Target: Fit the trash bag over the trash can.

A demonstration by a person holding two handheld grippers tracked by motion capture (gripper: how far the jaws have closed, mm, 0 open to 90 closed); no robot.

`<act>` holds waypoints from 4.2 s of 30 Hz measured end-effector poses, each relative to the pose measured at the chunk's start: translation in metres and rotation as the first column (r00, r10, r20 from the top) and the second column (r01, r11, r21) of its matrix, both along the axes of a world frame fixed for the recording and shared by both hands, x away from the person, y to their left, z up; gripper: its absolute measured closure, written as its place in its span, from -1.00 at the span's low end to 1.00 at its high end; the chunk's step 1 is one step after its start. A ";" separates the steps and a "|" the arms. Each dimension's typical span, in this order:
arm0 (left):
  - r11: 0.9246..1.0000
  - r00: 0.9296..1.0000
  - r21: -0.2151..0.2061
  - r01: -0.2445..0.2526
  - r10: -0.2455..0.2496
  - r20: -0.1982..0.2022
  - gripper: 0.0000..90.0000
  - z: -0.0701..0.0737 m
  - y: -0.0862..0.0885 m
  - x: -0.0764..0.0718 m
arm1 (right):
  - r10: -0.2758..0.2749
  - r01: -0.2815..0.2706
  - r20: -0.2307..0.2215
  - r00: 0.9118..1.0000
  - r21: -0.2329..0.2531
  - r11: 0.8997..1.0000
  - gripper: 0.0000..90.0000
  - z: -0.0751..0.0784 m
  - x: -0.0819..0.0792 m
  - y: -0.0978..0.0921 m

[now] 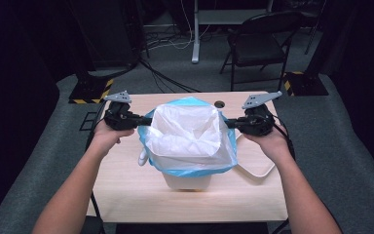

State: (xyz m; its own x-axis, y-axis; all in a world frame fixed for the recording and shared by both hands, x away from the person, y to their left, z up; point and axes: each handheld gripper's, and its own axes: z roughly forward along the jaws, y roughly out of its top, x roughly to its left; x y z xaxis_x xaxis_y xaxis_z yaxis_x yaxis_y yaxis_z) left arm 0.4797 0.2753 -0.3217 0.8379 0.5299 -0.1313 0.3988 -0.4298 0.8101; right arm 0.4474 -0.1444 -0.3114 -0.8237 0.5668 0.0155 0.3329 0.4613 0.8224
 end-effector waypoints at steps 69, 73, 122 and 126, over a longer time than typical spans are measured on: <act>0.983 0.980 -0.106 0.153 -0.137 0.145 -0.12 0.002 0.022 -0.121 | 0.045 -0.056 0.119 0.992 0.092 0.994 0.16 -0.005 -0.110 -0.020; 0.971 0.969 -0.110 0.214 -0.197 0.147 -0.16 0.003 0.010 -0.131 | 0.071 -0.083 0.110 0.991 0.104 0.991 0.16 -0.004 -0.116 -0.019; 0.950 0.953 0.063 0.304 -0.303 -0.022 0.99 -0.049 -0.007 -0.123 | 0.252 -0.258 -0.087 0.964 -0.058 0.964 0.98 -0.053 -0.111 0.005; 0.950 0.952 0.050 0.307 -0.306 -0.034 0.99 -0.054 -0.006 -0.120 | 0.256 -0.263 -0.096 0.962 -0.073 0.962 0.97 -0.055 -0.110 0.007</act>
State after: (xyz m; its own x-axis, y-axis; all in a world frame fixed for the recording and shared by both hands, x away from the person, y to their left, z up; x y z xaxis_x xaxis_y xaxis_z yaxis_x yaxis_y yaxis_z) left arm 0.3596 0.2689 -0.3761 0.9577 0.2551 -0.1331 0.2613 -0.5775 0.7734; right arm 0.3377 -0.1370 -0.3659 -0.9405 0.3357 0.0533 0.2595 0.6079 0.7504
